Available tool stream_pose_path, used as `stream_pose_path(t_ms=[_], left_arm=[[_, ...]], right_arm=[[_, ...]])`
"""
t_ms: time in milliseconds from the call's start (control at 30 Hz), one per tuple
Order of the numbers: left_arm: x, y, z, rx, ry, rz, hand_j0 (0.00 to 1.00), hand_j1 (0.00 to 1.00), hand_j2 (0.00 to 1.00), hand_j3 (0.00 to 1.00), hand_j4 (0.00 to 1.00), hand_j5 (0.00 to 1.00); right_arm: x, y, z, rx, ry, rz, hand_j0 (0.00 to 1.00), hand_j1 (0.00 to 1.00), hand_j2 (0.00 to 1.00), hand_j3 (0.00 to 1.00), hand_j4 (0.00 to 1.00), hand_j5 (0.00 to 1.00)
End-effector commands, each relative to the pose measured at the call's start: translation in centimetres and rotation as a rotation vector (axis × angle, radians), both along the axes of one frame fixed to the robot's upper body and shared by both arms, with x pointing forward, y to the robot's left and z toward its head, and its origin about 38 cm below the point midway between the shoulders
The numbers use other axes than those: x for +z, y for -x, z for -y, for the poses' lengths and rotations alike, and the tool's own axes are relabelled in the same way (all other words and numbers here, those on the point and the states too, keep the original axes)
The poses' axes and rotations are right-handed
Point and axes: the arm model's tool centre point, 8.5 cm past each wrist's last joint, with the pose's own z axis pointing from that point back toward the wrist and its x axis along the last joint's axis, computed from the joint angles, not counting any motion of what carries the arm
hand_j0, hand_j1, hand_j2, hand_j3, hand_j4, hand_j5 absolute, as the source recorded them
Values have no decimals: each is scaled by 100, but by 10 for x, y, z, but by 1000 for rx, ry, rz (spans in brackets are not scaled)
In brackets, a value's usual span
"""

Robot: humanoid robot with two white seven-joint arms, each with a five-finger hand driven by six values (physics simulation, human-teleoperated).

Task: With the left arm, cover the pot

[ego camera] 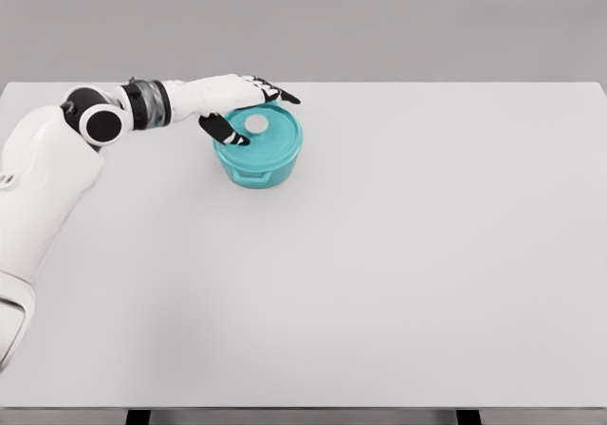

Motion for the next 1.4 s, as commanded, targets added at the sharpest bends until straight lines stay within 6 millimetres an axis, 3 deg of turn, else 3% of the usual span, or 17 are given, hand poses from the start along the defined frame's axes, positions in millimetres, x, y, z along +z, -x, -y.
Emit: stream_pose_path(t_ms=[0,867,967,1067,1133,1200,1267,1367], left_arm=[[1,0,-1,4,9,0,100,100,100,100,100,100],[27,-1,5,-23,21,60,100,100,100,100,100,100],[36,2,-12,-12,-1,90,100,100,100,100,100,100],[65,11,-41,4,-14,177,100,100,100,100,100,100],[74,22,-73,41,-36,215,100,100,100,100,100,100],[93,53,-108,51,-26,276,100,100,100,100,100,100],[86,75,-129,54,-38,261,100,100,100,100,100,100],[62,87,-154,111,-28,209,100,100,100,100,100,100]], right_arm=[[0,0,0,0,0,0,100,100,100,100,100,100],[0,0,0,0,0,1,100,100,100,100,100,100],[0,0,0,0,0,0,100,100,100,100,100,100],[0,0,0,0,0,0,100,100,100,100,100,100],[0,0,0,0,0,0,100,100,100,100,100,100],[0,0,0,0,0,0,100,100,100,100,100,100],[0,0,0,-1,0,0,100,100,100,100,100,100],[0,0,0,0,0,0,100,100,100,100,100,100]])
